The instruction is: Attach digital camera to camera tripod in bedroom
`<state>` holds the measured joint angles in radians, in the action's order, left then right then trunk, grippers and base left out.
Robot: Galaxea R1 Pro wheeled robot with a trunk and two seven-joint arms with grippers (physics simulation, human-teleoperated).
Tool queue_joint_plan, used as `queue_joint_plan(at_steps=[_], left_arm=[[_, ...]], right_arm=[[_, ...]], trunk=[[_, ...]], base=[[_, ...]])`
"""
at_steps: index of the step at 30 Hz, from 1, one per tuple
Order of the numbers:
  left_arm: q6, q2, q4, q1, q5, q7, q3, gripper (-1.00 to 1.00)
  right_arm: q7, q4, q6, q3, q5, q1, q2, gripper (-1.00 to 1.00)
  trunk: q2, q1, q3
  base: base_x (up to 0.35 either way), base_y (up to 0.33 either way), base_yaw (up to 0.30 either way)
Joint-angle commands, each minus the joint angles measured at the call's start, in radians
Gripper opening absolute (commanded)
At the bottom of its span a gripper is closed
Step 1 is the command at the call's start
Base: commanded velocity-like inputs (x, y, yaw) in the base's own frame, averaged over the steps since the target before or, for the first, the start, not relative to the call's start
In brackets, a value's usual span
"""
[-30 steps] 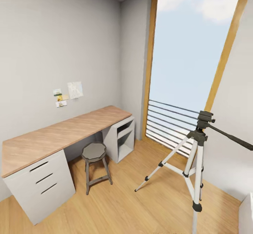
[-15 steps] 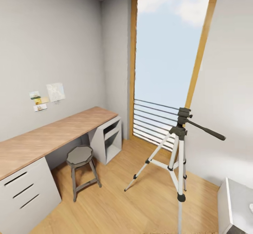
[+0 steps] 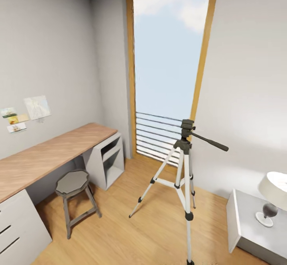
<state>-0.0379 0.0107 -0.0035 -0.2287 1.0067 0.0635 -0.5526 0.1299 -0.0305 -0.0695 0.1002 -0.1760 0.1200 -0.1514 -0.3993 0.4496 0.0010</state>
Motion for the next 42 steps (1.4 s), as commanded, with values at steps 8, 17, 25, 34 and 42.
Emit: queue_joint_plan(at_steps=[8, 17, 25, 34, 42], left_arm=[[-0.002, 0.0, -0.001, 0.0, 0.005, -0.001, -0.01, -1.0], [-0.002, -0.001, -0.001, 0.0, 0.004, -0.001, -0.01, -1.0], [-0.002, -0.002, 0.0, 0.0, 0.004, -0.001, -0.01, -1.0], [-0.002, -0.003, 0.0, 0.0, 0.002, -0.002, -0.01, -1.0], [-0.001, -0.003, 0.0, 0.0, -0.004, -0.002, -0.01, -1.0]], right_arm=[[0.002, -0.003, -0.006, 0.008, -0.01, 0.001, 0.0, 1.0], [0.002, -0.003, -0.006, 0.008, -0.01, 0.001, -0.001, 1.0], [0.002, -0.003, -0.006, 0.009, -0.01, 0.001, -0.002, 1.0], [0.002, -0.003, -0.006, 0.009, -0.01, 0.001, -0.002, 1.0], [0.002, -0.003, -0.006, 0.008, -0.01, 0.001, -0.002, 1.0]], trunk=[[-0.001, 0.0, 0.0], [-0.001, 0.0, 0.0], [-0.001, 0.0, 0.0], [-0.001, 0.0, 0.0], [-0.001, 0.0, 0.0]], base=[[0.0, 0.0, -0.285], [0.0, 0.0, -0.286], [0.0, 0.0, -0.286], [0.0, 0.0, -0.285], [0.071, 0.066, -0.286]])
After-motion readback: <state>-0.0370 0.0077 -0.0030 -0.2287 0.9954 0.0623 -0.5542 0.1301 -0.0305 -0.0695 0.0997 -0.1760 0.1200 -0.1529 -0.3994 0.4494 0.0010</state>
